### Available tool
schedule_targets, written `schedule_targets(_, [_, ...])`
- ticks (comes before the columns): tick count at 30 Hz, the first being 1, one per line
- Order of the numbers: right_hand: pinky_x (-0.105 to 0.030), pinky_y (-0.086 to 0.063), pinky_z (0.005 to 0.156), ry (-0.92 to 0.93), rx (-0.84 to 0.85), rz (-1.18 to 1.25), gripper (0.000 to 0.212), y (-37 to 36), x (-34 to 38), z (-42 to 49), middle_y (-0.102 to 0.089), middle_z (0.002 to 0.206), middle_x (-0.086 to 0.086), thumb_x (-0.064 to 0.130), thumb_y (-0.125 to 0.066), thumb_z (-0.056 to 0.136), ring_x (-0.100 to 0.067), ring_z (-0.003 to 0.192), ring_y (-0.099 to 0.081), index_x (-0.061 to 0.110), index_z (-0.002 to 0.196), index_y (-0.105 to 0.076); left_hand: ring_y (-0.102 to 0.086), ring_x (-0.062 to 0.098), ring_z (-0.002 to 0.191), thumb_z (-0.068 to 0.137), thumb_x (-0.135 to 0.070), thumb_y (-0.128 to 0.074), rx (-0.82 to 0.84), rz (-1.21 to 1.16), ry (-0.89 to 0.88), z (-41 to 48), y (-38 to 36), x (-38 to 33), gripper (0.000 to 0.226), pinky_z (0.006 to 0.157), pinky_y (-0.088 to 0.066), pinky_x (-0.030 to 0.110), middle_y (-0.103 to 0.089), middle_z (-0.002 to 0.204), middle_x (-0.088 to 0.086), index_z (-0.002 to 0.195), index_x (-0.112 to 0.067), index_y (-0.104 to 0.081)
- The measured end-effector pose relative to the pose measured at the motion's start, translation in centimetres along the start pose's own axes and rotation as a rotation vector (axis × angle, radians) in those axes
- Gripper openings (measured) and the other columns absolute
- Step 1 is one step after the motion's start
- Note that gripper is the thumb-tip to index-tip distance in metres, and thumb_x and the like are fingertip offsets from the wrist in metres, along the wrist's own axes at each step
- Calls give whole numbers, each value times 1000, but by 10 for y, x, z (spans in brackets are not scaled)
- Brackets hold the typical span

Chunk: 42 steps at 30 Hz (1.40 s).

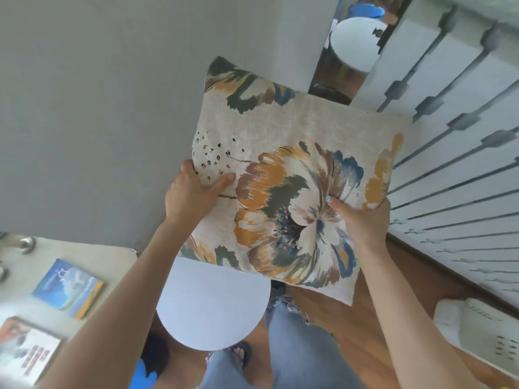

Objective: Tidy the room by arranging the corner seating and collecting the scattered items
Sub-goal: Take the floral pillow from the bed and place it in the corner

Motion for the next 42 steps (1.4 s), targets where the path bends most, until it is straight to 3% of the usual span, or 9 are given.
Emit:
schedule_targets(7, [-23, -48, 87, -32, 93, -3, 80, -45, -12, 43, -61, 107, 6, 11, -90, 62, -10, 96, -62, 10, 129, -45, -59, 28, 101, 65, -76, -61, -32, 25, 146, 34, -20, 15, 85, 81, -51, 47, -59, 111, 2, 118, -12, -44])
schedule_targets(11, [-15, -45, 77, -27, 101, -31, 75, -67, -21, 57, -59, 96, 17, 14, -91, 61, 8, 84, -58, 15, 121, -47, -55, 28, 108, 69, -74, -61, -2, 47, 173, 52, -35, 26, 84, 82, -48, 42, -55, 117, 3, 123, -12, -41])
schedule_targets(15, [-19, -46, 82, -38, 64, -57, 74, -85, -40, 68, -59, 98, 14, 17, -93, 58, -7, 91, -60, 18, 116, -47, -53, 28, 111, 69, -72, -62, 39, 22, 162, 79, -54, 40, 84, 83, -46, 42, -54, 119, 4, 124, -12, -40])
schedule_targets(19, [-18, -45, 83, -27, 27, -78, 77, -105, -59, 85, -58, 105, 8, 21, -93, 58, -10, 96, -59, 20, 117, -44, -53, 27, 111, 69, -72, -62, 77, 8, 155, 109, -78, 56, 83, 86, -48, 46, -54, 119, 4, 124, -14, -40])
schedule_targets(25, [-33, -50, 98, 32, -8, -87, 94, -140, -87, 112, -59, 121, -2, 31, -94, 53, -16, 109, -59, 9, 130, -44, -55, 25, 110, 67, -71, -66, 121, -39, 154, 155, -115, 80, 87, 88, -50, 49, -54, 120, 2, 127, -14, -39])
schedule_targets(29, [-38, -51, 99, 37, -39, -34, 106, -155, -110, 128, -59, 125, -4, 45, -91, 45, -15, 115, -60, 9, 132, -42, -56, 26, 110, 60, -76, -66, 173, -72, 153, 183, -144, 92, 96, 89, -51, 50, -55, 121, 2, 127, -15, -37])
schedule_targets(32, [-37, -50, 100, 54, -48, -11, 108, -170, -127, 141, -58, 128, -4, 45, -92, 46, -14, 116, -59, 8, 134, -41, -57, 25, 111, 54, -79, -65, 183, -112, 165, 205, -166, 106, 101, 90, -51, 50, -55, 122, 1, 128, -18, -36])
schedule_targets(38, [-20, -47, 101, 54, -47, 23, 104, -191, -172, 166, -54, 131, -2, 28, -94, 56, -9, 118, -57, 7, 138, -34, -57, 24, 107, 70, -58, -74, 198, -98, 137, 234, -214, 120, 84, 90, -51, 46, -53, 110, -4, 128, -11, -37])
schedule_targets(42, [-9, -44, 95, 45, -43, 11, 105, -203, -197, 175, -54, 130, -1, 30, -94, 55, -8, 116, -57, 7, 138, -34, -56, 28, 111, 73, -55, -73, 232, -77, 137, 245, -244, 133, 84, 92, -50, 47, -55, 122, 6, 130, -8, -35])
Point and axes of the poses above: each hand's wrist, its own z-axis towards the middle knuckle, its own y-axis out of the back of the hand, x = y × z, the point moved 3 cm from there along z, towards the middle knuckle
